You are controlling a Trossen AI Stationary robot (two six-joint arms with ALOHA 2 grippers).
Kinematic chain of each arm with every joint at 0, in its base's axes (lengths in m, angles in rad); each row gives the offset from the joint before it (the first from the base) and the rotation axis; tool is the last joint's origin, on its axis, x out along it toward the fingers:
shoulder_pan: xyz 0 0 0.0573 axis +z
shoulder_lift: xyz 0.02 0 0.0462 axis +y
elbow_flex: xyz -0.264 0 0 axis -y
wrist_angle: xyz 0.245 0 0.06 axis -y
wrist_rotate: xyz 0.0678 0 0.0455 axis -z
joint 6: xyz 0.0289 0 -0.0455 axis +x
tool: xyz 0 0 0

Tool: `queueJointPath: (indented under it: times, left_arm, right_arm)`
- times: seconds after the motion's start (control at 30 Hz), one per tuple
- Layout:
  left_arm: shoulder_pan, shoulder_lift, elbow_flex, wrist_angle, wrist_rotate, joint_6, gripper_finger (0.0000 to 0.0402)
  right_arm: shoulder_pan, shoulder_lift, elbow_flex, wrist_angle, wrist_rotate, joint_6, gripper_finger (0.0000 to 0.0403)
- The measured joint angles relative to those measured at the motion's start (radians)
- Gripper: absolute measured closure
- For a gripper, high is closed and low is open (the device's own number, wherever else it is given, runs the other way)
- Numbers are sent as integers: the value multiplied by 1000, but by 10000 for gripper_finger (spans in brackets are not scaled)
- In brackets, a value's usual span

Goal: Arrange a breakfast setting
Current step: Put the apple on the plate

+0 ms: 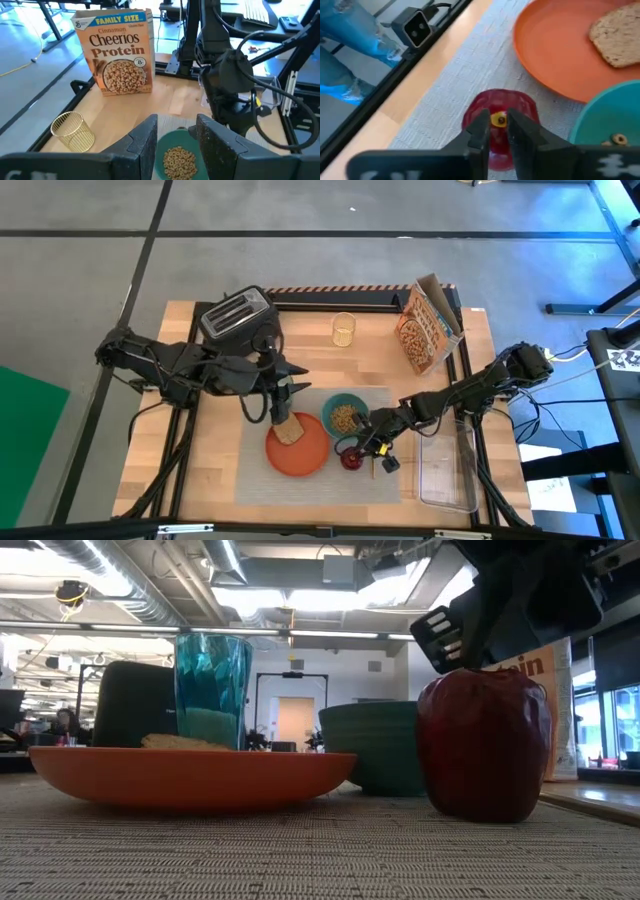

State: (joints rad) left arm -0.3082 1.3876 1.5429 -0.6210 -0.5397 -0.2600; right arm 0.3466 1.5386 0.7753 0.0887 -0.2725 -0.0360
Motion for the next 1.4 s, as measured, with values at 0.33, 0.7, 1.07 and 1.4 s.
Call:
queueJointPath:
  times: [0.33,0.7,1.07,1.4]
  left_arm:
    - [0,0,0,68,1,0,271]
    - [-1,0,-1,96,1,0,271]
    - [9,51,-1,95,12,3,271]
    - [27,53,-1,90,6,0,271]
  right_arm:
    - [0,43,3,34,4,6,364]
    - [0,18,118,23,-24,-3,394]
    - [-120,131,246,43,26,-119,398]
    - [-124,310,426,-19,-8,-126,400]
